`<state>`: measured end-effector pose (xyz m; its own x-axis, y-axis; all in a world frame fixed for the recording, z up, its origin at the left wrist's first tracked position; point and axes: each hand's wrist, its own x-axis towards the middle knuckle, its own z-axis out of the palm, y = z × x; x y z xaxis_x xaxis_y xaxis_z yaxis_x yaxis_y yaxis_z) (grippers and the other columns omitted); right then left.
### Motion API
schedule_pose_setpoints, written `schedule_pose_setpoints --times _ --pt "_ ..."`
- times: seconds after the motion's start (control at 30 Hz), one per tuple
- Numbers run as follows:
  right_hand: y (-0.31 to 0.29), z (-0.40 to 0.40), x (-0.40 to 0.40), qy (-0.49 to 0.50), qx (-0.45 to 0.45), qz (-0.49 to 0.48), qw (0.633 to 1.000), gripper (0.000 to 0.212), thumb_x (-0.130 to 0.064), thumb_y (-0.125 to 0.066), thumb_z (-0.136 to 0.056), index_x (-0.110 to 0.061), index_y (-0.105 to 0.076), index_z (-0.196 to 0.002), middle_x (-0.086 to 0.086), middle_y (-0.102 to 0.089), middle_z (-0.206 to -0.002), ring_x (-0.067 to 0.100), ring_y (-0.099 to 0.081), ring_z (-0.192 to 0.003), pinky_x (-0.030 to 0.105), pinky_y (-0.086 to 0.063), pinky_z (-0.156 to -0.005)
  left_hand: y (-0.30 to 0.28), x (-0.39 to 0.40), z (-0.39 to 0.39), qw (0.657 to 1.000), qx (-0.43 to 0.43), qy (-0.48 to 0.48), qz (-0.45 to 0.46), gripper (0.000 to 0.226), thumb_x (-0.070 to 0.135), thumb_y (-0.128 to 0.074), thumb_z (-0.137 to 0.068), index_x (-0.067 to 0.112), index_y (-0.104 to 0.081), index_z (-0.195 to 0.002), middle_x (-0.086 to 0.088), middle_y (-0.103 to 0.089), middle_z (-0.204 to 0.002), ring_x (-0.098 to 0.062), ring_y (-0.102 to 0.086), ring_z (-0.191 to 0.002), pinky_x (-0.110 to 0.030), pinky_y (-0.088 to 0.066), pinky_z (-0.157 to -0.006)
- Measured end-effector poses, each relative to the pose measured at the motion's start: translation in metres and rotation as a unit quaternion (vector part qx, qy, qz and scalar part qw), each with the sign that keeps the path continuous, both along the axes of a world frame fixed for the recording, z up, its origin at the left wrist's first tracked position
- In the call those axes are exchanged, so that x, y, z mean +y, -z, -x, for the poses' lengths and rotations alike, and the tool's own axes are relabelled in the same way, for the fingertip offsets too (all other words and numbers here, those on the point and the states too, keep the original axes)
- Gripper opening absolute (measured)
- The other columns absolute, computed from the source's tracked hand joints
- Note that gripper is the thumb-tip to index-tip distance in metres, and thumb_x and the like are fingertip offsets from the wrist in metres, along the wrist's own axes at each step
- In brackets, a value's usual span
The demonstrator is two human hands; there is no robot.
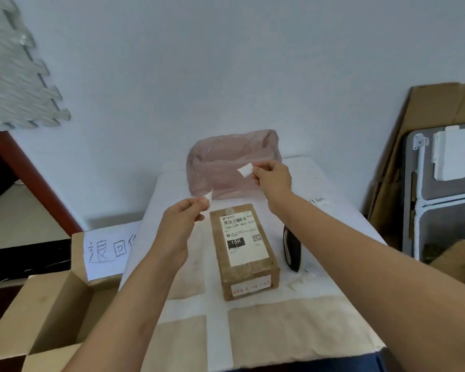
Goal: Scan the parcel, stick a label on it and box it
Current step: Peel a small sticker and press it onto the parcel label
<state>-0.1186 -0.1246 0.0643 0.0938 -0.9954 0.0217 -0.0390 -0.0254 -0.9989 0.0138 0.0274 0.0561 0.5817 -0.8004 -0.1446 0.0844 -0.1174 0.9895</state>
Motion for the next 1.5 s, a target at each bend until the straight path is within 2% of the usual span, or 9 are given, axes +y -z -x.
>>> schedule_pose_setpoints --times 0.27,0.4,0.57,0.67,0.8,0.87,0.97,1.07,1.5 --pt "-0.027 -0.047 -0.063 0.013 0.243 0.08 0.967 0.016 -0.022 -0.055 -0.092 -0.025 -0.061 -0.078 -0.014 -0.038 -0.079 0.021 -0.061 -0.081 0.034 -0.054 -0.083 -0.004 -0.013 -0.032 0.999 -0.028 0.002 -0.027 0.009 0.025 -0.07 -0.092 0.018 -0.074 -0.089 0.006 -0.071 -0.093 -0.011 -0.059 -0.081 -0.032 -0.041 -0.1" --pt "-0.022 -0.058 -0.084 0.027 0.293 0.041 0.955 0.014 -0.022 -0.054 -0.086 -0.02 -0.065 -0.095 -0.019 -0.032 -0.079 0.018 -0.053 -0.058 0.022 -0.037 -0.051 -0.005 -0.014 -0.045 0.999 -0.035 0.0 -0.039 0.008 0.026 -0.071 -0.091 0.02 -0.074 -0.087 0.005 -0.07 -0.094 -0.012 -0.059 -0.083 -0.032 -0.042 -0.099" --pt "0.013 -0.068 -0.132 0.075 0.278 0.003 0.958 0.029 -0.037 -0.054 -0.066 -0.025 -0.064 -0.091 -0.034 -0.038 -0.094 0.024 -0.064 -0.057 0.032 -0.054 -0.058 -0.006 -0.018 -0.053 0.998 -0.046 0.003 -0.043 0.006 0.024 -0.071 -0.091 0.021 -0.074 -0.087 0.005 -0.07 -0.094 -0.012 -0.059 -0.082 -0.029 -0.042 -0.094" --pt "0.034 -0.07 -0.176 0.036 0.24 0.024 0.97 0.021 -0.029 -0.059 -0.057 -0.038 -0.057 -0.076 -0.003 -0.062 -0.106 0.036 -0.07 -0.071 0.048 -0.061 -0.07 -0.005 -0.022 -0.053 0.998 -0.047 0.002 -0.045 0.006 0.025 -0.072 -0.09 0.02 -0.075 -0.087 0.004 -0.071 -0.093 -0.012 -0.06 -0.082 -0.03 -0.043 -0.095" --pt "0.031 -0.061 -0.185 0.016 0.188 0.017 0.982 0.02 -0.022 -0.057 -0.062 -0.035 -0.072 -0.066 0.001 -0.066 -0.113 0.027 -0.073 -0.07 0.042 -0.062 -0.074 -0.005 -0.026 -0.046 0.998 -0.049 0.009 -0.04 0.008 0.024 -0.072 -0.09 0.018 -0.075 -0.087 0.005 -0.071 -0.093 -0.012 -0.059 -0.08 -0.029 -0.042 -0.092" --pt "-0.013 -0.052 -0.115 0.006 0.166 0.026 0.986 0.016 -0.019 -0.06 -0.071 -0.025 -0.073 -0.063 0.002 -0.067 -0.089 0.025 -0.072 -0.074 0.04 -0.062 -0.077 -0.006 -0.027 -0.042 0.998 -0.054 0.012 -0.032 0.008 0.023 -0.072 -0.09 0.018 -0.075 -0.086 0.005 -0.07 -0.092 -0.012 -0.058 -0.078 -0.027 -0.042 -0.088" --pt "-0.026 -0.047 -0.059 -0.058 0.129 0.032 0.989 0.013 -0.006 -0.059 -0.09 -0.01 -0.065 -0.08 -0.001 -0.049 -0.065 0.01 -0.061 -0.056 0.01 -0.052 -0.058 -0.007 -0.028 -0.033 0.997 -0.075 0.012 -0.026 0.006 0.023 -0.072 -0.091 0.019 -0.074 -0.086 0.008 -0.069 -0.087 -0.009 -0.058 -0.077 -0.023 -0.043 -0.08" --pt "-0.014 -0.044 -0.02 -0.123 0.062 0.024 0.99 0.008 -0.001 -0.058 -0.091 -0.008 -0.06 -0.088 0.001 -0.059 -0.069 0.01 -0.057 -0.057 0.017 -0.05 -0.056 -0.006 -0.027 -0.024 0.994 -0.104 0.011 -0.02 0.006 0.023 -0.071 -0.091 0.02 -0.074 -0.086 0.011 -0.068 -0.085 -0.008 -0.058 -0.076 -0.018 -0.043 -0.073" --pt "0.031 0.013 0.071 -0.126 -0.039 -0.047 0.99 0.013 -0.025 -0.067 -0.09 -0.012 -0.068 -0.089 0.001 -0.068 -0.074 0.011 -0.064 -0.067 0.021 -0.054 -0.065 0.021 0.0 0.025 0.875 -0.483 -0.02 0.029 0.007 0.027 -0.066 -0.093 0.025 -0.069 -0.088 0.015 -0.062 -0.086 -0.001 -0.059 -0.074 -0.036 -0.031 -0.099"
